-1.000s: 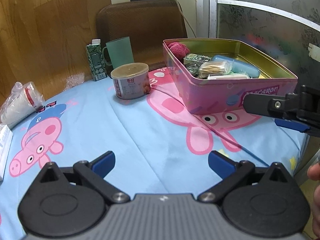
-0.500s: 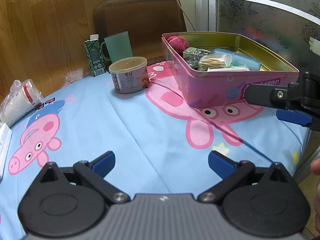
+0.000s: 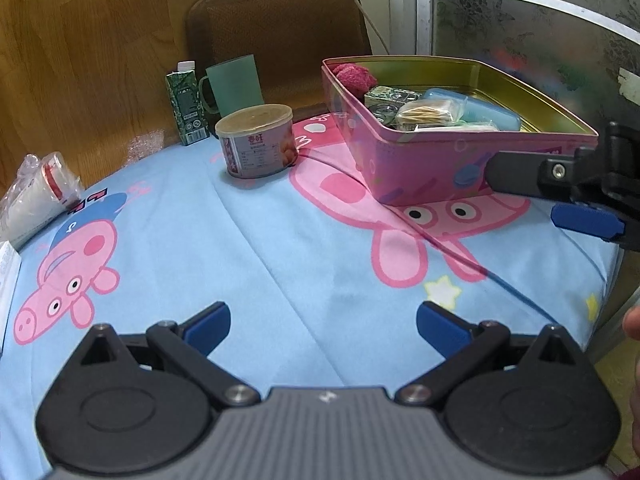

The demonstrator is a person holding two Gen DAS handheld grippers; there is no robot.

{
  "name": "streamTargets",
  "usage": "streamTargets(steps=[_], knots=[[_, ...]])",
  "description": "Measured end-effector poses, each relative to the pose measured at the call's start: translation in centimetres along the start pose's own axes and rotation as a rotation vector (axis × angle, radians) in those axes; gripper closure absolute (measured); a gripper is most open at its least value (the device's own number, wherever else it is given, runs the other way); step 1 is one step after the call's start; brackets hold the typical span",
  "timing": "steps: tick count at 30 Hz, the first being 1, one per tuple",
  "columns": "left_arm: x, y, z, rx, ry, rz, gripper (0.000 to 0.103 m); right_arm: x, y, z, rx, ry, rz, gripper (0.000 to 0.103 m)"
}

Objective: Organize soft objects

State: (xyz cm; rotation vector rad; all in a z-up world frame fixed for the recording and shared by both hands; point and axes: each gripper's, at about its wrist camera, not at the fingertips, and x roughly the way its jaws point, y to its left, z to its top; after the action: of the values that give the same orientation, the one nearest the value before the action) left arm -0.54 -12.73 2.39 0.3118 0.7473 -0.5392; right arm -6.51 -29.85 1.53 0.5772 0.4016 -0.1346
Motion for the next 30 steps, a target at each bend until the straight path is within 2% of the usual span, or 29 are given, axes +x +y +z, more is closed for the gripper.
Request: streamTargets(steps=[30], knots=[[1.1, -0.8, -0.3, 0.022, 0.036, -0.009, 0.000, 0.7, -0.7, -0.5, 0.020, 0.022, -0.010, 0.000]])
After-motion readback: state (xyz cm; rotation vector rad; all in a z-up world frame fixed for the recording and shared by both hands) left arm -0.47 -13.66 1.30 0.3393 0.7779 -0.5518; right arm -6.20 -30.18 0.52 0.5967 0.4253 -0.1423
